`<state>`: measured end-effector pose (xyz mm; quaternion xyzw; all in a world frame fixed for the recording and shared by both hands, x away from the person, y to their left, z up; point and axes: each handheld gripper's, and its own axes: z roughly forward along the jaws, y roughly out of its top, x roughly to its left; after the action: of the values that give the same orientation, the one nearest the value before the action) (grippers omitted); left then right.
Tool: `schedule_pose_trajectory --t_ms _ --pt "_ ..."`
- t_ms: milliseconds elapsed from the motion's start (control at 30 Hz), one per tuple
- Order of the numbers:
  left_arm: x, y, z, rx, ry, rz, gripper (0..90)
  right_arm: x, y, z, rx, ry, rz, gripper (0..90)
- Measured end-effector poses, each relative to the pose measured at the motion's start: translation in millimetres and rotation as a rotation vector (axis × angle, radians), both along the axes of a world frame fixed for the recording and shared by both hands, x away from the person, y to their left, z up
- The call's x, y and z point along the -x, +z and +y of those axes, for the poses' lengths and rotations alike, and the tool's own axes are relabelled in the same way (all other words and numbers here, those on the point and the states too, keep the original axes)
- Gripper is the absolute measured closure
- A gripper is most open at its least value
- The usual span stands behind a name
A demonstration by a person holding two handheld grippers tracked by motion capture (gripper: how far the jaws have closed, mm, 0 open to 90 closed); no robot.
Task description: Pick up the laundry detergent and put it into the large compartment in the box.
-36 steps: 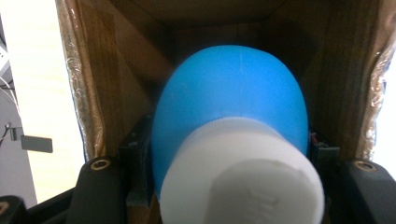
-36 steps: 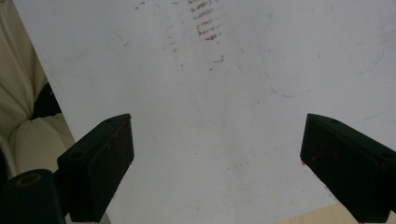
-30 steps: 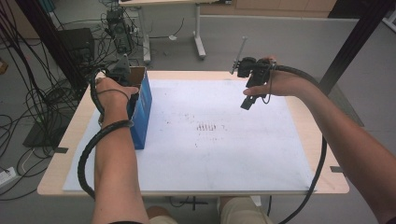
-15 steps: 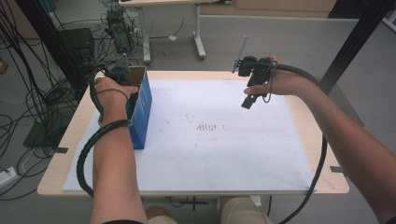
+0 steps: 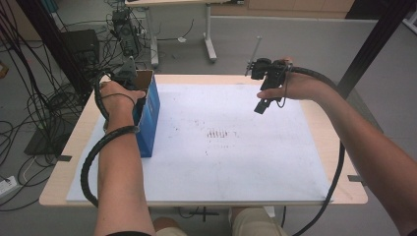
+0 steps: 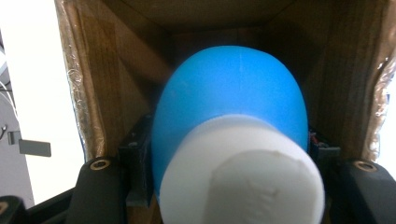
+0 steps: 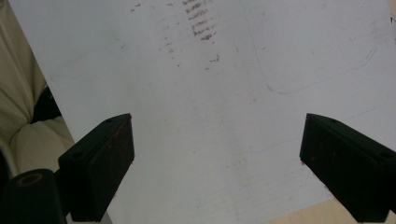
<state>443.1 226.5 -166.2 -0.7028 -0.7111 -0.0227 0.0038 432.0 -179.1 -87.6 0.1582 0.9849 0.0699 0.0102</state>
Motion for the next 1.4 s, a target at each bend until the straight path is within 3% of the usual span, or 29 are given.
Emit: schedule_pose_trajectory --t_ms 1400 --pt "0.3 -0.6 0.9 0.0 -0.001 -0.006 36.8 1.3 0.2 2.0 -0.002 0.001 0.002 10.1"
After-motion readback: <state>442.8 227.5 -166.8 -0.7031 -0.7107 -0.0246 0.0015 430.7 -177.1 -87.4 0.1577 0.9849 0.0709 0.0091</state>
